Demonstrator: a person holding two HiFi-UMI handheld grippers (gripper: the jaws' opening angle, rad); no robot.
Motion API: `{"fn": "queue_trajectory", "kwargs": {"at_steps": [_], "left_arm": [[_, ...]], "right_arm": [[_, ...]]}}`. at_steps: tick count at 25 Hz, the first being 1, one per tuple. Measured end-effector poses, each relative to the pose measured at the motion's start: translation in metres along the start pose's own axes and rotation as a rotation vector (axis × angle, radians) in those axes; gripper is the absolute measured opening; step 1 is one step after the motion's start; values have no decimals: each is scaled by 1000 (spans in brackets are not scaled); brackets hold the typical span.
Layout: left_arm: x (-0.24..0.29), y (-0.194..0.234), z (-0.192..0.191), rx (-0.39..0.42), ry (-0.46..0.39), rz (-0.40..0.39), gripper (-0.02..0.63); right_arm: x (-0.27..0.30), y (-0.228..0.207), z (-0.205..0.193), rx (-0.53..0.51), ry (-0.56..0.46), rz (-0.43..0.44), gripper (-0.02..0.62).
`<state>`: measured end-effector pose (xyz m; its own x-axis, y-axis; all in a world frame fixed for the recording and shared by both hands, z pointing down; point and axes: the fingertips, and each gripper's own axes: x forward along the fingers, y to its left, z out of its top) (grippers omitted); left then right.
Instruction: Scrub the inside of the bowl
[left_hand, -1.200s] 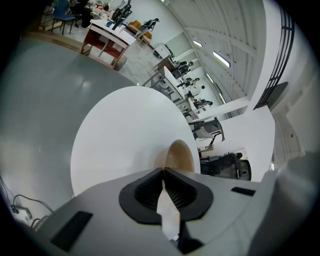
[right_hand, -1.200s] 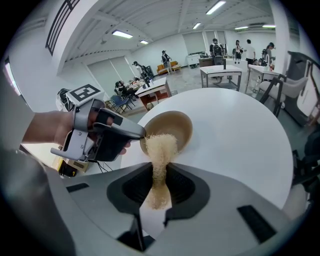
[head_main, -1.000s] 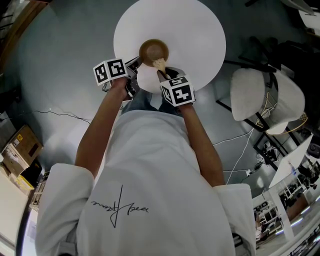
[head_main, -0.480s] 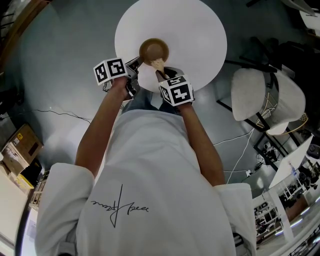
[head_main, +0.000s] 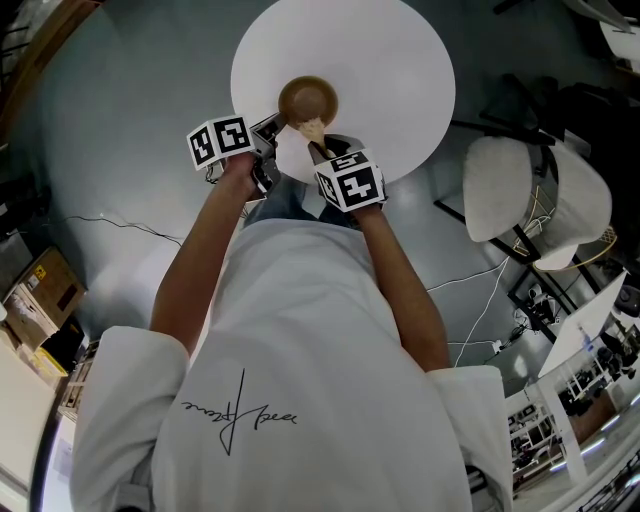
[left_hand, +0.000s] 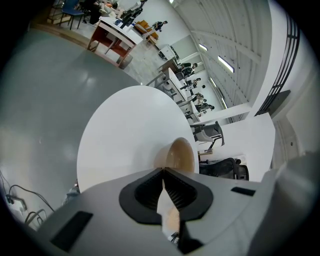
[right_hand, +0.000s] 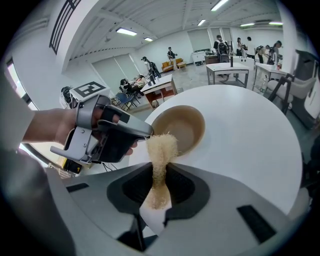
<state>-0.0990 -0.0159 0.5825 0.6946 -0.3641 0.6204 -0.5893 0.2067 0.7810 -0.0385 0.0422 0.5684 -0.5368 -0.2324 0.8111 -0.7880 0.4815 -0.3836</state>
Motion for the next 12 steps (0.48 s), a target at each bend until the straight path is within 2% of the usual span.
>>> {"fn": "queue_trajectory", "kwargs": {"at_steps": [12], "left_arm": [[0, 0, 2, -17, -4, -11, 18]], "right_arm": [[4, 6, 3, -7, 12, 22, 83]]}}
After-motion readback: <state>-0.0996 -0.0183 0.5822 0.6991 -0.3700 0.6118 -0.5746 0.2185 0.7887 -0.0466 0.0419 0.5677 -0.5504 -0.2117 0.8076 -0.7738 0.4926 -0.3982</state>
